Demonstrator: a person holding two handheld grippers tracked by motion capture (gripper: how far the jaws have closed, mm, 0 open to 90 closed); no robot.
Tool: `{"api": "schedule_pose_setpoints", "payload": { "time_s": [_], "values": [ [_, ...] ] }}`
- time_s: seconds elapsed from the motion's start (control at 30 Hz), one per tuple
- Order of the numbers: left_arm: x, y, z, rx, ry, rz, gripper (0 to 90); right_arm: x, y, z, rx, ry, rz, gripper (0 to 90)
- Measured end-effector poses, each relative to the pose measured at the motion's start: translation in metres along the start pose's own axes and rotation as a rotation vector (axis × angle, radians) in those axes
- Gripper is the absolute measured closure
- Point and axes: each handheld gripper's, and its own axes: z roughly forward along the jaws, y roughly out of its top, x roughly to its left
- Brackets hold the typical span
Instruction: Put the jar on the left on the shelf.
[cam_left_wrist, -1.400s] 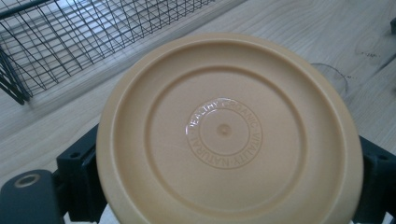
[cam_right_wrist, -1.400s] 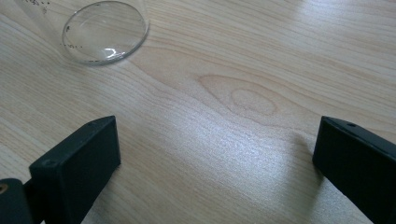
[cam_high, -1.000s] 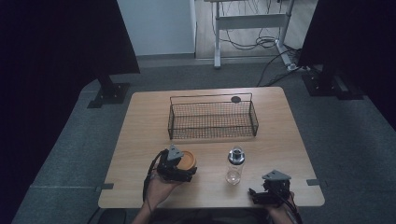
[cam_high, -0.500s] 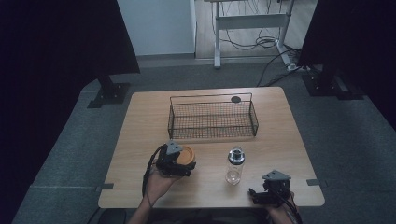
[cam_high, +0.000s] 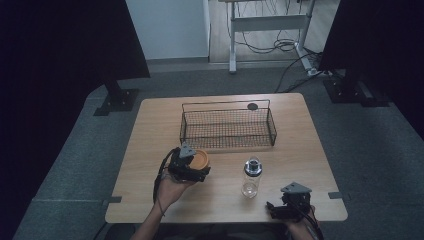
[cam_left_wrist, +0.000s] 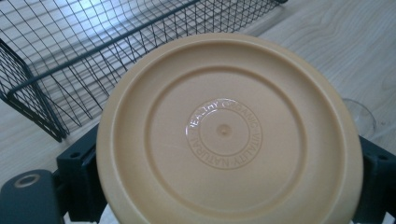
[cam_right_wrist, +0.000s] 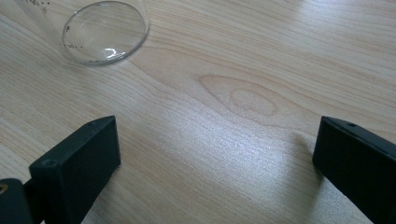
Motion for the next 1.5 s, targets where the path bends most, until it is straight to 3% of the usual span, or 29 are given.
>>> {"api": "schedule_pose_setpoints", "payload": {
  "time_s": [0.7, 1.23, 1.5],
  "values": [
    [0.011, 0.025, 0.007, -0.012, -0.006, -0.004, 9.8, 0.0, 0.0, 0.0, 0.0, 0.0, -0.001, 0.1],
    [0.028, 0.048, 0.016, -0.026, 0.017, -0.031, 9.8, 0.0, 0.0, 0.0, -0.002, 0.001, -0.001, 0.1],
    [0.036, 0.06, 0.024, -0.014, 0.041, -0.025, 9.8, 0.0, 0.0, 0.0, -0.002, 0.001, -0.002, 0.1]
  ]
}}
